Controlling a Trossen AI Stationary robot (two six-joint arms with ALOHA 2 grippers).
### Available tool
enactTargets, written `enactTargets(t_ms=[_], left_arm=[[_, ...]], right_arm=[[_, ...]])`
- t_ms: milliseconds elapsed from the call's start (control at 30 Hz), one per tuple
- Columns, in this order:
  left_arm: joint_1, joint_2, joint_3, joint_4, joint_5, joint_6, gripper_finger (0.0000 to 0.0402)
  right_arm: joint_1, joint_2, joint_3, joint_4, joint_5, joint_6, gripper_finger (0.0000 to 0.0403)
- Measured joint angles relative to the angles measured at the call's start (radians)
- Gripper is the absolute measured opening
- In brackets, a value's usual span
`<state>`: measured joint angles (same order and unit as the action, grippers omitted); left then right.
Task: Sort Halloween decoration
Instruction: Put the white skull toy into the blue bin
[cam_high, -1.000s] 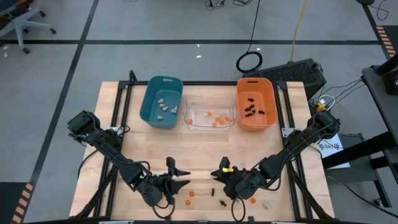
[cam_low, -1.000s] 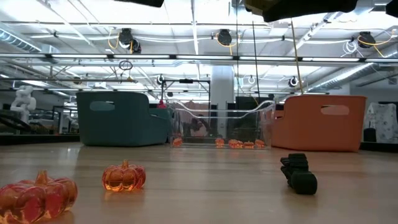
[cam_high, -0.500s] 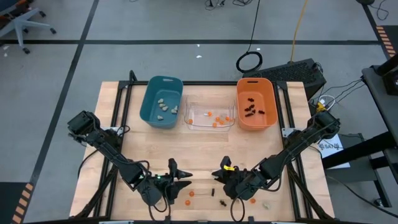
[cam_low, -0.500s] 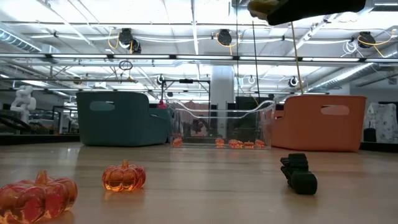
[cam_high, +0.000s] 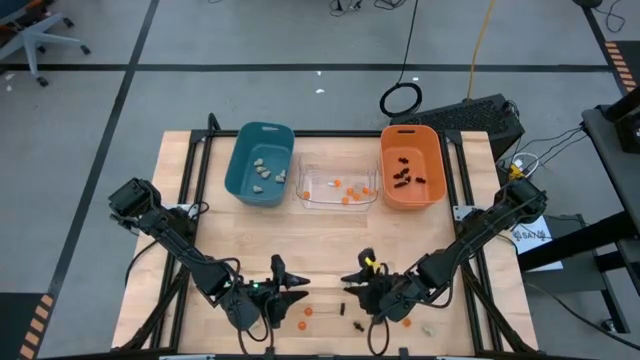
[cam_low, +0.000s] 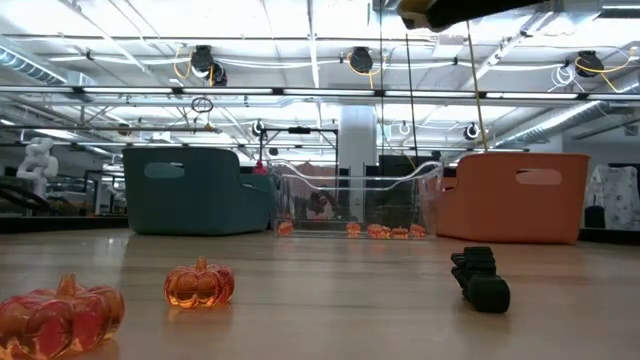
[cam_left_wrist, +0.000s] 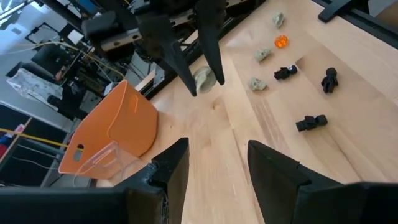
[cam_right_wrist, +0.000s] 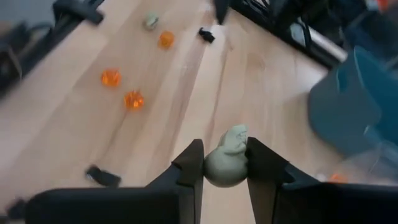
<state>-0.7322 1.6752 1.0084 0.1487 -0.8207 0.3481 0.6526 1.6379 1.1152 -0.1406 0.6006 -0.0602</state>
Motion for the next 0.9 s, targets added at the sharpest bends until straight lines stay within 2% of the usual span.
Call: enactTargets(t_ms=[100,233,500,667,900], left_arm=[[0.000,0.000,0.000,0.000,0.000,0.011,0.0159],[0.000,0.002,0.000,0.000,-0.001,0.156,0.0159],[0.000,0.031,0.000,0.022,-0.011,0.423,0.0159],[0.000,0.041,0.000,0.142,-0.074,0.576,0.0162],[0.029,0.041,0.000,0.201,-0.071,0.729,0.0217]], right_arm=[[-0.009,0.000,0.000,-0.001,0.000,0.145,0.0064],[-0.022,0.000,0.000,0.003,0.000,0.270,0.0065],[-0.071,0.000,0.000,0.122,-0.001,0.406,0.0065],[-0.092,0.000,0.000,0.158,-0.006,0.491,0.0065],[-0.102,0.000,0.000,0.191,-0.055,0.540,0.0066]])
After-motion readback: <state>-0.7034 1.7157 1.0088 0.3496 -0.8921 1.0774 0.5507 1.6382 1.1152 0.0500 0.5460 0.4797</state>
